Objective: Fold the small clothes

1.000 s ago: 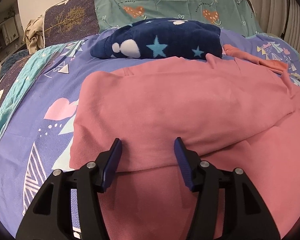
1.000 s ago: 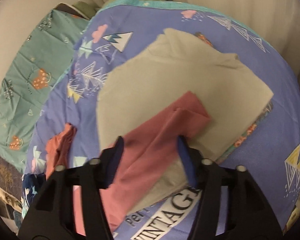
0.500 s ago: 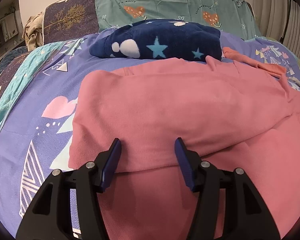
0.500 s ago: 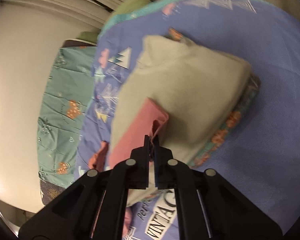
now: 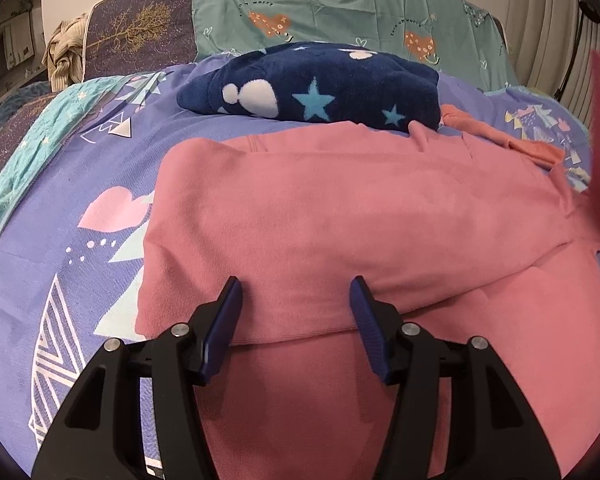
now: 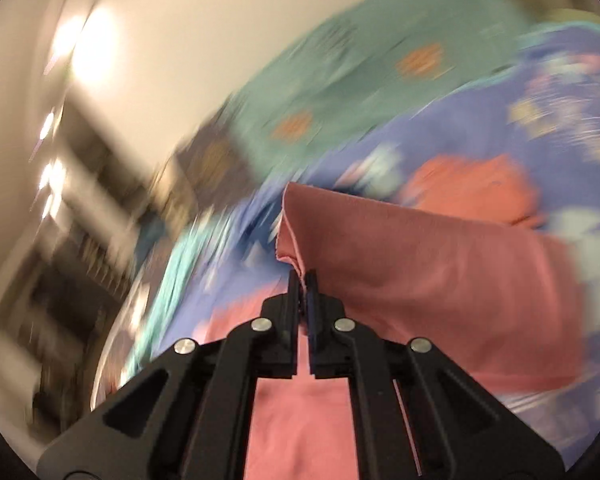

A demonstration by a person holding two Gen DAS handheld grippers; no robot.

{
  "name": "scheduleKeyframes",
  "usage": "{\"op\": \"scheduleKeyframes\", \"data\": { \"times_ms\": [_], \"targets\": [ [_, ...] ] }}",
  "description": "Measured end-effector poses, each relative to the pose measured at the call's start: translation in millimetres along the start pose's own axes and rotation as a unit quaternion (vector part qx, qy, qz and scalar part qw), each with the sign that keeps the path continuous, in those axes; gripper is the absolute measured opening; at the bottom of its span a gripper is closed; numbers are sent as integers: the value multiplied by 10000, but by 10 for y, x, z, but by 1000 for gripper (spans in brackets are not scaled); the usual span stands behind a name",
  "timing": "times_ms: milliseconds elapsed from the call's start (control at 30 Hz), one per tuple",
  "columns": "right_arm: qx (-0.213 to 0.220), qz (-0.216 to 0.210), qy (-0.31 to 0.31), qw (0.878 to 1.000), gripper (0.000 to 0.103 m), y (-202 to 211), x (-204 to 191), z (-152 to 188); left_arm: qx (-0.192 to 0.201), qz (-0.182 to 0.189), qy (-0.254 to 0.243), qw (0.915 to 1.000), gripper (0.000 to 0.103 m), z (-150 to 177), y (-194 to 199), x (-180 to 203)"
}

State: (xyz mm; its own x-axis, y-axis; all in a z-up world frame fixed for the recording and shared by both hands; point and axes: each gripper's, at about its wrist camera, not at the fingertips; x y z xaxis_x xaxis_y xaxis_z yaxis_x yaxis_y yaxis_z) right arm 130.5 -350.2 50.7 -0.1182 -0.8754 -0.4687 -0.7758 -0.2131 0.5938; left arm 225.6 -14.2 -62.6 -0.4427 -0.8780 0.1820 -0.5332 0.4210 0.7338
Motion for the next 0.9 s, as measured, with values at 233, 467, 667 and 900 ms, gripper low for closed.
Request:
{"op": "scheduleKeyframes", "data": {
  "times_ms": [233, 467, 667, 900],
  "targets": [
    [-1464, 234, 612, 9871, 3, -920, -176, 851, 251, 1660, 349, 9852, 57, -53, 261, 76],
    [-1399, 304, 552, 9882, 4, -774, -88, 975, -274, 3077, 866, 9471, 64, -125, -24, 489],
    [-1314, 400, 914, 9863, 7, -766, -224, 1116, -454, 3530, 956, 9296, 79, -231, -197, 841],
    [-1296, 368, 947, 9863, 7, -765, -275, 1177, -928, 3220, 700, 9396, 15, -353, -523, 1226]
  ]
}}
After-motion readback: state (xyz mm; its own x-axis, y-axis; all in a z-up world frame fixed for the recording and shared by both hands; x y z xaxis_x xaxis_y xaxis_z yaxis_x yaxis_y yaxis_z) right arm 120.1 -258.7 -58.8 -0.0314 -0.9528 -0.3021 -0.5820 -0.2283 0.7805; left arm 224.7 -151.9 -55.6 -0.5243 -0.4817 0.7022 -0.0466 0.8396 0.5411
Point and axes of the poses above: each gripper's, at about its wrist camera, not at the fingertips, and y roughly against the way its jaws point, x to its right, z to its underside, and after that the axes turned 11 degrees about z, right-handed
